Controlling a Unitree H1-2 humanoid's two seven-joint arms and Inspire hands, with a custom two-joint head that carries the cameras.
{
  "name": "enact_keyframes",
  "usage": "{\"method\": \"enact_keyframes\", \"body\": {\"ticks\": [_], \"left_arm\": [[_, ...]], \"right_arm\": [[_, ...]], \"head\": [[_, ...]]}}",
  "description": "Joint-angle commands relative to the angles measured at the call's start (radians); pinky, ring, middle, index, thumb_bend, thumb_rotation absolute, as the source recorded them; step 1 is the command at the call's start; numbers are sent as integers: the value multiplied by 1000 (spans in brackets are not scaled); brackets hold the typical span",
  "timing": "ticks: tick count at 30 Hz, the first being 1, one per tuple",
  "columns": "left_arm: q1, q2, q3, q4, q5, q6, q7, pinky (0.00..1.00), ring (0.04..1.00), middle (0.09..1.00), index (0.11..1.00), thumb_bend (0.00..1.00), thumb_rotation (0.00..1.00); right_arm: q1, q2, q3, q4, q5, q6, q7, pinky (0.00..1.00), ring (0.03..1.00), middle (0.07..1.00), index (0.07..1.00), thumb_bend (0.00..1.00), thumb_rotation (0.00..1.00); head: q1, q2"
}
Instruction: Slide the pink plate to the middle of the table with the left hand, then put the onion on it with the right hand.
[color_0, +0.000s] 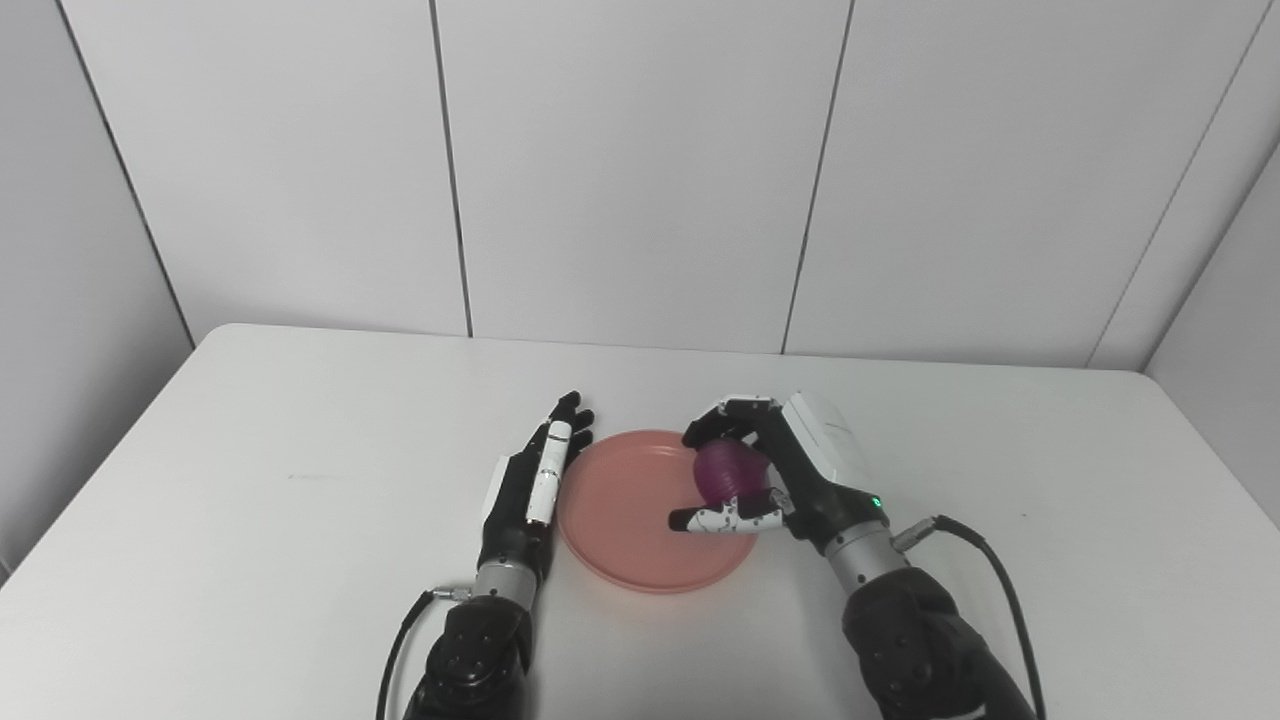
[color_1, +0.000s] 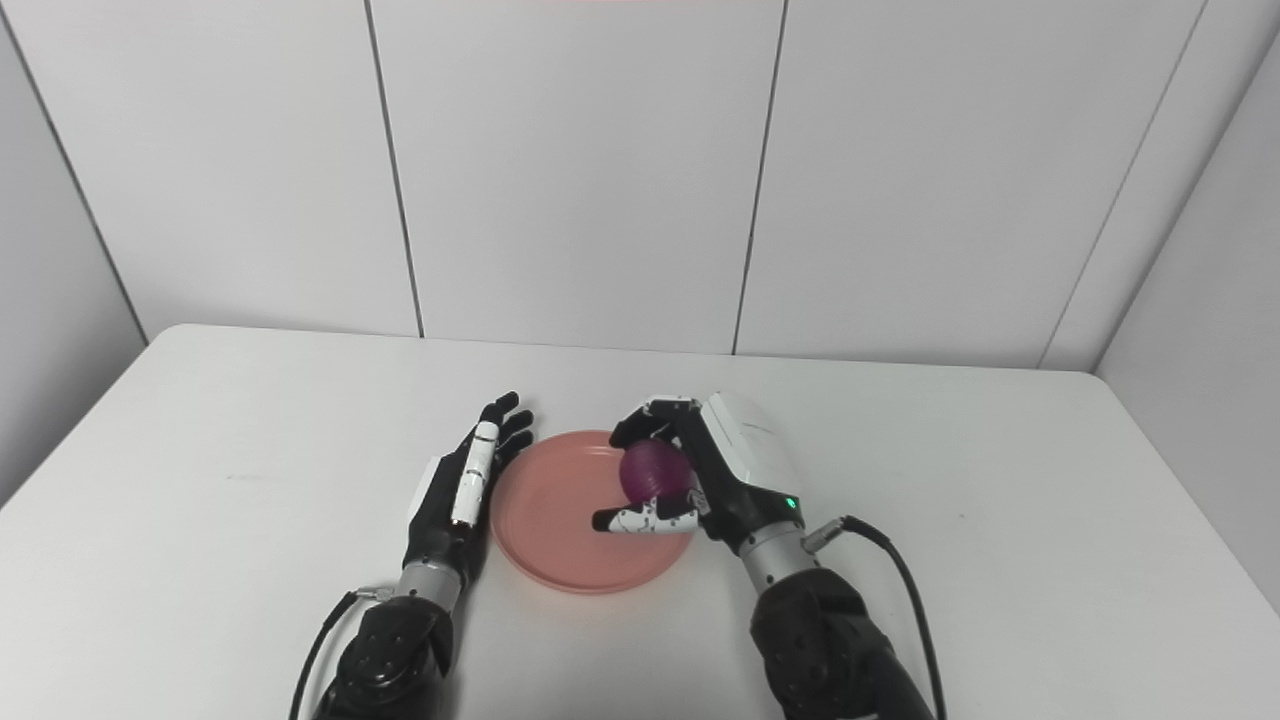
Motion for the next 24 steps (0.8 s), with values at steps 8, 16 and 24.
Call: {"method": "enact_keyframes", "body": {"ticks": [8,16,24], "left_arm": [[-27,-19,-17,8,29,-21,15,898,901,897,874,505,1000],[-28,-10,-18,15,37,-21,14,895,908,910,885,508,1000],[-32,-8,-13,24,26,-32,8,900,913,911,886,499,1000]], "right_arm": [[-116,66,20,161,1,-102,-54,328,388,462,532,513,0],[-176,90,55,326,-14,-114,-65,441,425,479,522,515,0],[-223,95,82,462,-32,-160,-126,497,443,473,513,513,0]], "head": [[1,-7],[-11,-10],[-21,-13]]}}
